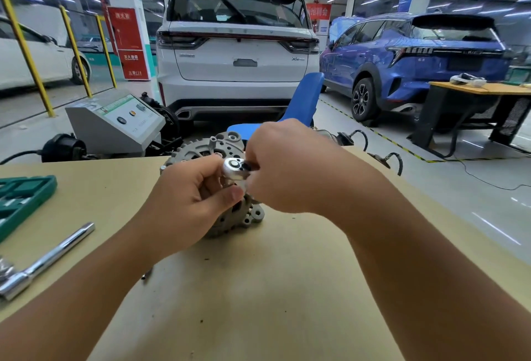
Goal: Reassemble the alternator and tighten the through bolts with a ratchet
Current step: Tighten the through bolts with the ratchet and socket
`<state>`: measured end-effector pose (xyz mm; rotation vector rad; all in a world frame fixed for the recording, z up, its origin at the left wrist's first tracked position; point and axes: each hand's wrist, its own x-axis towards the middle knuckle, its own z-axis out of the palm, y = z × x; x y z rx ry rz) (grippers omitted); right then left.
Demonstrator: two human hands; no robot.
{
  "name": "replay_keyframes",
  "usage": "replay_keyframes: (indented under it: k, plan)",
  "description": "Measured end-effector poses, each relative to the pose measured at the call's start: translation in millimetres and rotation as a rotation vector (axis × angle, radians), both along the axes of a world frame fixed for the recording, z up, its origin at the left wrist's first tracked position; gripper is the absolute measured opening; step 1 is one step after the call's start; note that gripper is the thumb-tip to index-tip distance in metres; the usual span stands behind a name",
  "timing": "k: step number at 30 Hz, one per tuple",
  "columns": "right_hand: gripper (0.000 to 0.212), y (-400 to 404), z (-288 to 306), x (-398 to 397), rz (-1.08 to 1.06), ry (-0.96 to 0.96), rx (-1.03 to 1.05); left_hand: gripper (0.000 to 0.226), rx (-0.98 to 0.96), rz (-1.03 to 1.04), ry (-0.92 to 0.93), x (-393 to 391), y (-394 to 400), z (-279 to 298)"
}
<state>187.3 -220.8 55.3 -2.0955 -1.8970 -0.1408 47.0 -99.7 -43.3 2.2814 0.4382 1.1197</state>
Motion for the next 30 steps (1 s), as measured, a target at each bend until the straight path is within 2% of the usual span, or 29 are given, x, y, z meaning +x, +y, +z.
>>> replay_keyframes:
  k: [1, 3, 5, 7, 8, 11, 14, 16, 18, 19, 21, 23, 27, 30]
  plan:
    - [0.024, 0, 0, 0, 0.005, 0.003, -0.022, 0.014, 0.027, 0.022, -0.01, 2, -2, 0]
    - [0.031, -1, 4, -2, 0.033, 0.077, -0.073, 0.018, 0.057, 0.067, -0.026, 5, -6, -1]
    - [0.026, -2, 6, -2, 0.043, 0.137, -0.079, 0.014, 0.035, 0.08, -0.043, 3, -6, 1]
    - [0.01, 2, 4, 4, 0.035, 0.104, -0.075, 0.004, -0.003, 0.039, -0.003, -1, -5, 1]
    - [0.005, 3, 3, 8, 0.015, 0.082, -0.081, 0.01, 0.007, 0.042, 0.013, -1, -5, 2]
    - [0.013, 4, 0, 14, -0.034, 0.075, -0.105, 0.024, 0.054, 0.124, 0.016, 4, -6, -1]
    - [0.026, -1, 4, 8, 0.049, 0.145, -0.196, 0.028, 0.044, 0.188, -0.006, 10, -7, -4]
    - [0.024, -2, 8, 6, 0.061, 0.202, -0.203, 0.028, 0.046, 0.176, -0.021, 9, -7, -3]
    - [0.015, 0, 7, 8, 0.03, 0.124, -0.131, 0.012, 0.006, 0.097, -0.034, 5, -6, 0]
    - [0.01, 3, 5, 10, 0.003, 0.078, -0.091, 0.011, -0.014, 0.064, -0.032, 3, -6, 1]
    - [0.015, 6, -1, 10, -0.039, 0.065, -0.07, 0.022, 0.021, 0.045, -0.003, 3, -4, 2]
    - [0.005, 9, -7, 8, -0.036, 0.078, -0.058, 0.014, 0.083, 0.088, 0.026, 6, -5, 2]
    - [0.02, 9, -6, 2, 0.033, 0.217, -0.141, 0.011, 0.083, 0.12, -0.005, 4, -7, 0]
    - [0.013, 7, -2, 2, 0.039, 0.195, -0.135, 0.02, 0.023, 0.027, 0.02, -1, -1, 0]
